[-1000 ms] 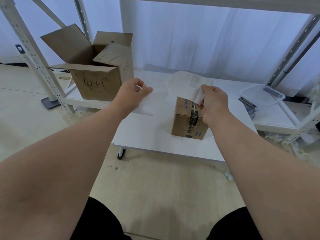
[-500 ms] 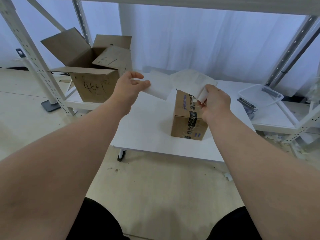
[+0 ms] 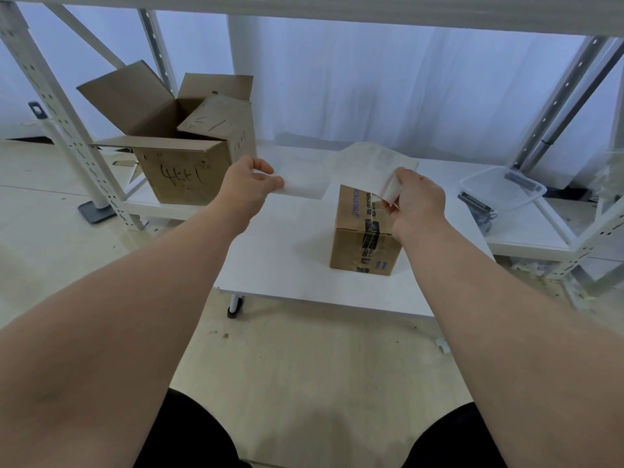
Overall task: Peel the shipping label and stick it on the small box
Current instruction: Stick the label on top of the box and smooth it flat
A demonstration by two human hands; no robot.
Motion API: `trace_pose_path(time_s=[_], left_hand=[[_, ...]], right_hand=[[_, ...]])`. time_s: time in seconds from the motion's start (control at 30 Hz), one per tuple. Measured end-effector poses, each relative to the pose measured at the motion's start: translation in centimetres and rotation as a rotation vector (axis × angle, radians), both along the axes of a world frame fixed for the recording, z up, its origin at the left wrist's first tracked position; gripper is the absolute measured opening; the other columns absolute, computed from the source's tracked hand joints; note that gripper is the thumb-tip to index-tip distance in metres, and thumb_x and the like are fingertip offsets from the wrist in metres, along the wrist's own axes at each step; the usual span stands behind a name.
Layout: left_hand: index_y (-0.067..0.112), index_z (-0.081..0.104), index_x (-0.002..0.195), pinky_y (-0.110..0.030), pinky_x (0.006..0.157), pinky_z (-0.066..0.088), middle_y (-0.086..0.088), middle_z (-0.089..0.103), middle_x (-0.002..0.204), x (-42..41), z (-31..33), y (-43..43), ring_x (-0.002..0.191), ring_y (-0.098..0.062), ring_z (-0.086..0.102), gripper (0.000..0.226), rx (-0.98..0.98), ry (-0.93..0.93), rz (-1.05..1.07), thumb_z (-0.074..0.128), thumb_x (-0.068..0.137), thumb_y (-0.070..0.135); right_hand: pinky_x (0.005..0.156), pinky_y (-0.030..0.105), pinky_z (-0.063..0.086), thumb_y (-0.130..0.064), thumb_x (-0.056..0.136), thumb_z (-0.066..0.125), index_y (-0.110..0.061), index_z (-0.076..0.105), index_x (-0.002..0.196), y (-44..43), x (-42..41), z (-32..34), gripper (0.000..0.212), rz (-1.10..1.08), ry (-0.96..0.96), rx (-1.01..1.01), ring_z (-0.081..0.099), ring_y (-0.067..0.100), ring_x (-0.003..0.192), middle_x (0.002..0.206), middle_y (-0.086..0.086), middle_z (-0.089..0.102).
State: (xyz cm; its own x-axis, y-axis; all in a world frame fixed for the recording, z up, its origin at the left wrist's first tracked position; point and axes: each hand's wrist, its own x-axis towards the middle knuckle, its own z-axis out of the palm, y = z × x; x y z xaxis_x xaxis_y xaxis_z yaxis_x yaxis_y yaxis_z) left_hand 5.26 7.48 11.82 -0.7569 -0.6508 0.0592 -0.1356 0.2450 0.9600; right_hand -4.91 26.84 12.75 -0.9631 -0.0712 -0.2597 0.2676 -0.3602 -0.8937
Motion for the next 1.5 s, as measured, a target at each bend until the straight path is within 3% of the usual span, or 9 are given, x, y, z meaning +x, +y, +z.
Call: trace_pose_path(time_s=[0.2, 0.4, 0.6, 0.83, 0.9, 1.0, 1.13, 1.3, 1.5], left_hand=[[0.013, 0.049, 0.098, -0.026, 0.058, 0.041, 0.001, 0.056, 0.079, -0.1, -1.1, -0.5, 0.065, -0.015, 0.048, 0.018, -0.132, -0.087, 0.003, 0.064, 0.087, 0.015], [0.015, 0.052, 0.098, -0.038, 0.073, 0.049, -0.003, 0.06, 0.098, 1.0, -2.9, -2.8, 0.073, -0.018, 0.052, 0.017, -0.246, -0.241, 0.087, 0.064, 0.087, 0.017], [0.01, 0.059, 0.094, -0.027, 0.065, 0.046, -0.012, 0.061, 0.1, 0.8, -3.1, -2.7, 0.079, -0.022, 0.054, 0.006, -0.188, -0.204, 0.06, 0.061, 0.088, 0.009], [0.01, 0.064, 0.108, -0.023, 0.07, 0.043, -0.012, 0.058, 0.107, -0.1, -3.9, -2.8, 0.089, -0.022, 0.053, 0.023, -0.103, -0.229, -0.022, 0.05, 0.092, 0.001], [0.013, 0.056, 0.126, -0.026, 0.082, 0.044, -0.01, 0.055, 0.127, -0.5, -4.3, -2.7, 0.103, -0.024, 0.054, 0.032, -0.204, -0.284, -0.081, 0.048, 0.095, 0.009], [0.02, 0.027, 0.147, -0.044, 0.113, 0.022, 0.005, 0.022, 0.157, -1.0, -5.5, -2.6, 0.141, -0.022, 0.026, 0.054, -0.702, -0.576, -0.246, 0.043, 0.098, 0.033], [0.012, 0.002, 0.151, -0.045, 0.117, 0.015, 0.002, -0.005, 0.16, -1.5, -7.9, -2.3, 0.147, -0.021, 0.01, 0.075, -0.901, -0.782, -0.411, 0.041, 0.096, 0.046], [0.006, 0.009, 0.149, -0.039, 0.11, 0.029, -0.01, 0.005, 0.157, -1.7, -10.3, -1.6, 0.132, -0.033, 0.039, 0.073, -0.934, -0.733, -0.44, 0.045, 0.096, 0.039], [0.014, 0.033, 0.143, -0.042, 0.118, 0.011, -0.009, 0.027, 0.148, -2.1, -12.1, -1.2, 0.134, -0.026, 0.035, 0.06, -1.052, -0.857, -0.532, 0.032, 0.097, 0.051]], right_hand=[[0.062, 0.029, 0.051, -0.011, 0.089, 0.059, -0.016, 0.053, 0.075, -0.1, -0.1, -0.4, 0.016, -0.002, -0.007, 0.027, 0.055, 0.019, 0.076, 0.085, 0.005, 0.057], [0.057, 0.03, 0.052, -0.011, 0.091, 0.057, -0.016, 0.053, 0.079, 0.8, -1.1, -0.9, 0.014, -0.047, -0.031, -0.023, 0.059, 0.021, 0.08, 0.09, 0.006, 0.059], [0.089, 0.041, 0.054, -0.009, 0.093, 0.055, -0.014, 0.055, 0.083, 0.1, -1.3, -1.3, 0.012, 0.079, 0.035, -0.042, 0.061, 0.025, 0.096, 0.094, 0.007, 0.061], [0.085, 0.039, 0.056, -0.004, 0.092, 0.056, -0.01, 0.054, 0.081, -0.7, -1.7, -2.0, 0.012, 0.1, 0.048, -0.104, 0.063, 0.025, 0.096, 0.097, 0.011, 0.062], [0.084, 0.039, 0.057, -0.003, 0.09, 0.058, -0.01, 0.053, 0.079, -0.6, -1.9, -2.0, 0.014, 0.095, 0.05, -0.104, 0.064, 0.027, 0.096, 0.097, 0.012, 0.062], [0.088, 0.043, 0.055, -0.003, 0.091, 0.057, -0.01, 0.052, 0.079, -0.7, -2.4, -2.0, 0.014, 0.108, 0.042, -0.102, 0.062, 0.029, 0.1, 0.099, 0.014, 0.061], [0.088, 0.044, 0.055, -0.007, 0.091, 0.056, -0.012, 0.05, 0.08, -1.2, -3.4, -1.8, 0.014, 0.115, 0.076, -0.015, 0.061, 0.028, 0.1, 0.102, 0.012, 0.059], [0.093, 0.051, 0.052, -0.013, 0.09, 0.058, -0.018, 0.053, 0.083, -1.7, -4.1, -3.0, 0.01, 0.144, 0.129, 0.134, 0.062, 0.029, 0.103, 0.099, 0.008, 0.061], [0.093, 0.052, 0.052, -0.013, 0.089, 0.058, -0.017, 0.055, 0.081, -1.3, -4.5, -4.1, 0.01, 0.134, 0.161, 0.179, 0.062, 0.024, 0.092, 0.09, 0.005, 0.063]])
